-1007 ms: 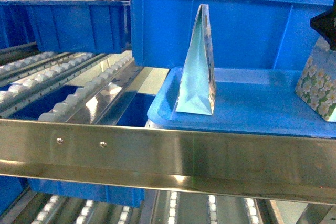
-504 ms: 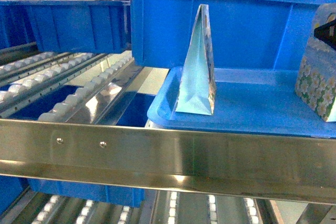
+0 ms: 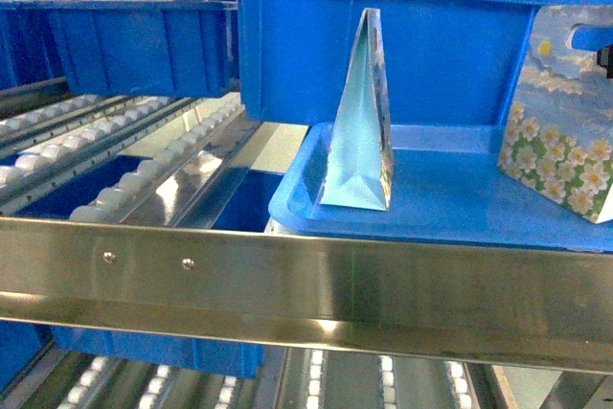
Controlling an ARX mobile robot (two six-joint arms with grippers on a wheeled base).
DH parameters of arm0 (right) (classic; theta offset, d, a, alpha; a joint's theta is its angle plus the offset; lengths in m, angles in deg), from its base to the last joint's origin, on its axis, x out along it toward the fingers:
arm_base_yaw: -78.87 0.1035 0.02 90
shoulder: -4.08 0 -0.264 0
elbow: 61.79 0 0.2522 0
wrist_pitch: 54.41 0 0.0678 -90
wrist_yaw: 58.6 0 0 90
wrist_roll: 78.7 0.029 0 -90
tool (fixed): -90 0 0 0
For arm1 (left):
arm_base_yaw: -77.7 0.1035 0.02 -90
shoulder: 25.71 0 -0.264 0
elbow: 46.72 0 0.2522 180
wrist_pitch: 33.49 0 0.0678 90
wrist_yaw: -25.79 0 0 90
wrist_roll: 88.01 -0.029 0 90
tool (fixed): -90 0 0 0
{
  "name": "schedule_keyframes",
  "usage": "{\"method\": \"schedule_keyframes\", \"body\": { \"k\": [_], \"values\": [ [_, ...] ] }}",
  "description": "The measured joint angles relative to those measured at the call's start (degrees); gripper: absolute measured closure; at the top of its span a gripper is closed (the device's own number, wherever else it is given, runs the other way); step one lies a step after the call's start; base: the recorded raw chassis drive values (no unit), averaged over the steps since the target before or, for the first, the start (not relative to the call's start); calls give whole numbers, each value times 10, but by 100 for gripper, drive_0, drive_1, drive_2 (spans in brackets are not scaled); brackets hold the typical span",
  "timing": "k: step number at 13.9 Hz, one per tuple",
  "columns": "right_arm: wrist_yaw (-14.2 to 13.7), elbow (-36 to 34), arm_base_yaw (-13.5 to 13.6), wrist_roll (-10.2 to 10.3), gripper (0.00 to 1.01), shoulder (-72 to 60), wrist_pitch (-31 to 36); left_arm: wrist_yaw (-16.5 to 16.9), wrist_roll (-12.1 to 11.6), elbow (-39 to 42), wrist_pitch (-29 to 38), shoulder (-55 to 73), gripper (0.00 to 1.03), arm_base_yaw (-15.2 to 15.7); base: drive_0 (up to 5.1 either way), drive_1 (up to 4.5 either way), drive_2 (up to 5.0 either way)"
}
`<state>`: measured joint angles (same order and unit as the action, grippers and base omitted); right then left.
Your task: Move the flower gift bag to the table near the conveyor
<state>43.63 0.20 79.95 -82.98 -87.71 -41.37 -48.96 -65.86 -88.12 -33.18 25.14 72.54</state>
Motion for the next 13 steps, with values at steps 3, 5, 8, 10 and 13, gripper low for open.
{"method": "schedule_keyframes", "body": {
  "k": [3,5,8,10,13],
  "values": [
    [4,-2,-11,23,99,24,23,0,0,0,0,0,5,0,0,0,0],
    [7,5,-18,35,99,66,11,0,0,0,0,0,5,0,0,0,0],
    [23,10,-23,48,99,121,-17,0,0,0,0,0,5,0,0,0,0],
    [50,5,-22,48,99,170,-43,0,0,0,0,0,5,0,0,0,0],
    [56,-6,-22,48,99,188,-43,-68,-20,-14,27,22,5,-52,0,0,0]
  ]
}}
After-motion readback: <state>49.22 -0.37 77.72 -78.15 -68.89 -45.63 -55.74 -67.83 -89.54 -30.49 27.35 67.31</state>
